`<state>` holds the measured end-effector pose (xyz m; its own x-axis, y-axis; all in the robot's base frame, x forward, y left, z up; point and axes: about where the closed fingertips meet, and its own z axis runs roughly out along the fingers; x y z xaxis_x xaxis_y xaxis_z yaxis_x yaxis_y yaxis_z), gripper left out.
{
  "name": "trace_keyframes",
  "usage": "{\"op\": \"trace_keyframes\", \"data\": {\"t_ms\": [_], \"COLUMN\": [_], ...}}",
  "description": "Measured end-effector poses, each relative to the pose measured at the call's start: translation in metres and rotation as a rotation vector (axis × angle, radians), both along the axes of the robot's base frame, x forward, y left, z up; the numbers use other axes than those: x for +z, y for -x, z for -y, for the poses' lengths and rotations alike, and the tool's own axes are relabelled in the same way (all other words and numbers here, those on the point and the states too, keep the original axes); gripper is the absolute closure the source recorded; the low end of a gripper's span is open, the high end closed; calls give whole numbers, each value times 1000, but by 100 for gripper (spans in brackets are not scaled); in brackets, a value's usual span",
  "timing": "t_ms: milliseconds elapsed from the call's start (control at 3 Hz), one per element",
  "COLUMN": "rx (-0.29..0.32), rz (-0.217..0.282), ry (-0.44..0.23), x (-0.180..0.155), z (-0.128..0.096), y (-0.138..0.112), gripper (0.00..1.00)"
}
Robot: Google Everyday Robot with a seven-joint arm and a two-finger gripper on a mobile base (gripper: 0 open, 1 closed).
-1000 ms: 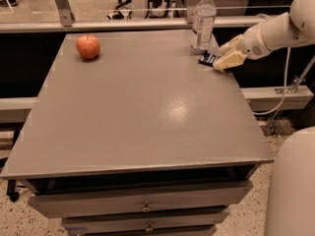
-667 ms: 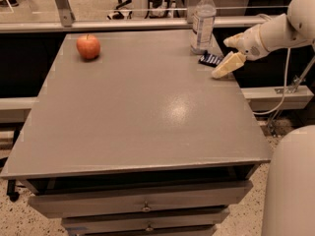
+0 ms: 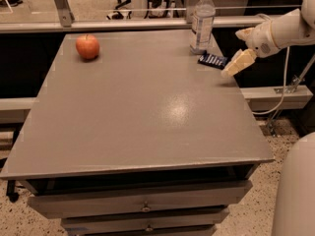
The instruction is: Move rxbar blueberry near blue plastic bottle
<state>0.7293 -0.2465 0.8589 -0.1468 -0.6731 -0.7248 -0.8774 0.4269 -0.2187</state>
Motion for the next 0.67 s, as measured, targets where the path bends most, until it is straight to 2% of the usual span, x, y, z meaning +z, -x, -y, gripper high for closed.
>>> {"op": "trace_keyframes", "data": {"t_ms": [333,667], "rx": [-49,-56], "rz": [49,55], "ry": [2,4], "x": [31,36], "z": [30,35], "y": [21,24], "gripper": [0,0]}}
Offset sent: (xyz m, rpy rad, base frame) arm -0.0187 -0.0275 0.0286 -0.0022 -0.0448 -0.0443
